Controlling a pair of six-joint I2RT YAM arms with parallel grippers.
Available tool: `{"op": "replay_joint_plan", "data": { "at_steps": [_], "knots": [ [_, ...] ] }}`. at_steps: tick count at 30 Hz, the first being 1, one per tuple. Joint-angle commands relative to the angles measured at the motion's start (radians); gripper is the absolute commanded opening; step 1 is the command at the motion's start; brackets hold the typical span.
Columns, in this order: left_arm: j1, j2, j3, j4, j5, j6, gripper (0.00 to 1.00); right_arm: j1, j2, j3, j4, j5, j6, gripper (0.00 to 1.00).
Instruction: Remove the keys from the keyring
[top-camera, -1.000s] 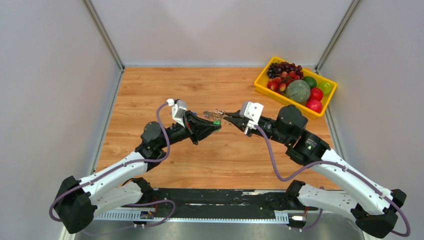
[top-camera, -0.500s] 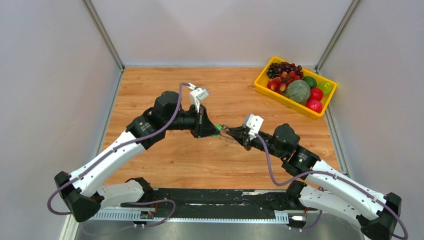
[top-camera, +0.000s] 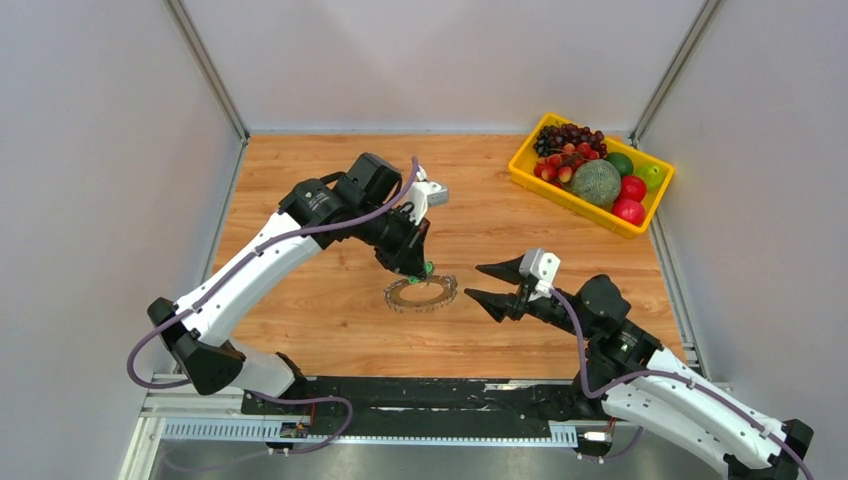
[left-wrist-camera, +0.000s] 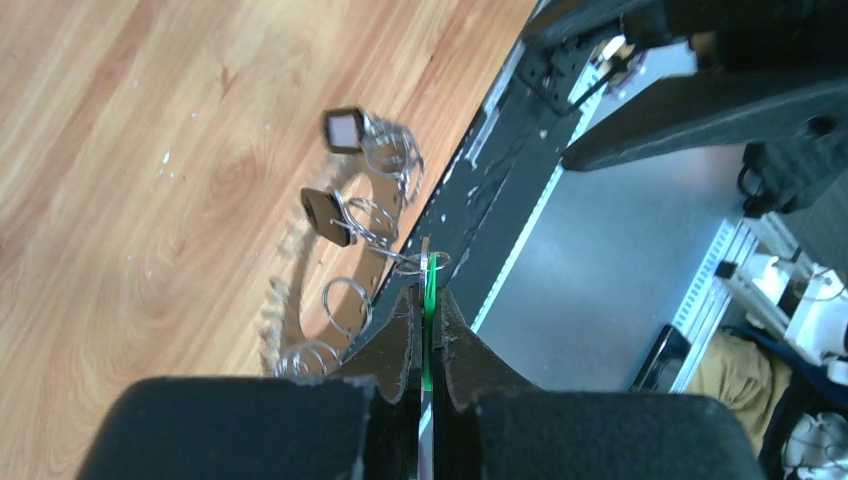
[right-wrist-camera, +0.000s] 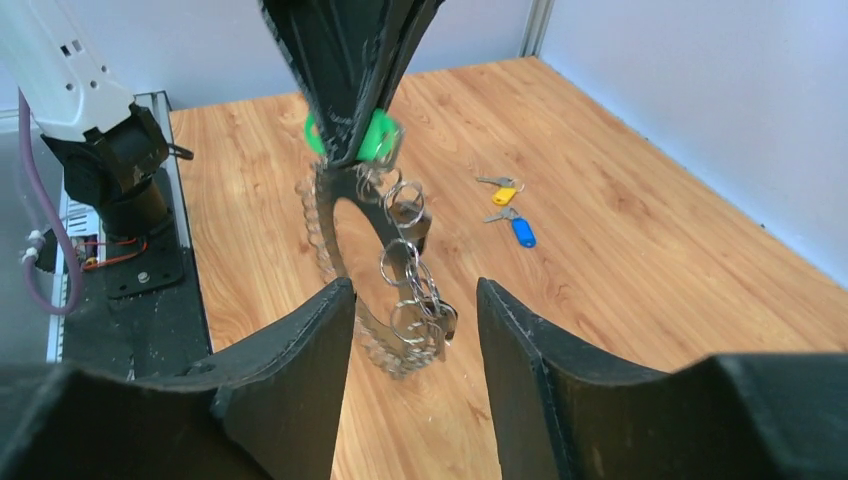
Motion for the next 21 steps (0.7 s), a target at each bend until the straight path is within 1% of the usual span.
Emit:
{"op": "replay_joint_plan", "data": {
  "at_steps": [1, 6, 9, 11, 15, 19, 21],
  "knots": [
    [-0.042, 0.000, 0.046, -0.084, -0.015, 0.101, 0.00, 0.000, 0.007, 0.021, 0.039, 0.045, 0.009, 0.52],
    [-0.114, 0.003, 0.045, -0.121, -0.067, 0.150, 0.00, -0.001, 0.059, 0.047, 0.109, 0.054, -0.004, 0.48],
    [-0.143, -0.002, 0.044, -0.128, -0.081, 0.167, 0.00, 0.000, 0.098, 0.063, 0.142, 0.029, -0.012, 0.46],
    [-0.147, -0.005, 0.045, -0.128, -0.084, 0.166, 0.00, -0.001, 0.121, 0.074, 0.153, -0.023, -0.013, 0.43],
    [-0.148, -0.010, 0.054, -0.123, -0.068, 0.146, 0.00, 0.000, 0.138, 0.071, 0.179, -0.202, -0.016, 0.37],
    [-0.150, -0.017, 0.058, -0.115, 0.005, 0.160, 0.00, -0.001, 0.140, 0.057, 0.190, -0.290, -0.038, 0.37],
    [-0.156, -0.024, 0.058, -0.119, 0.018, 0.168, 0.00, -0.001, 0.145, 0.053, 0.191, -0.318, -0.052, 0.37]
  ]
}}
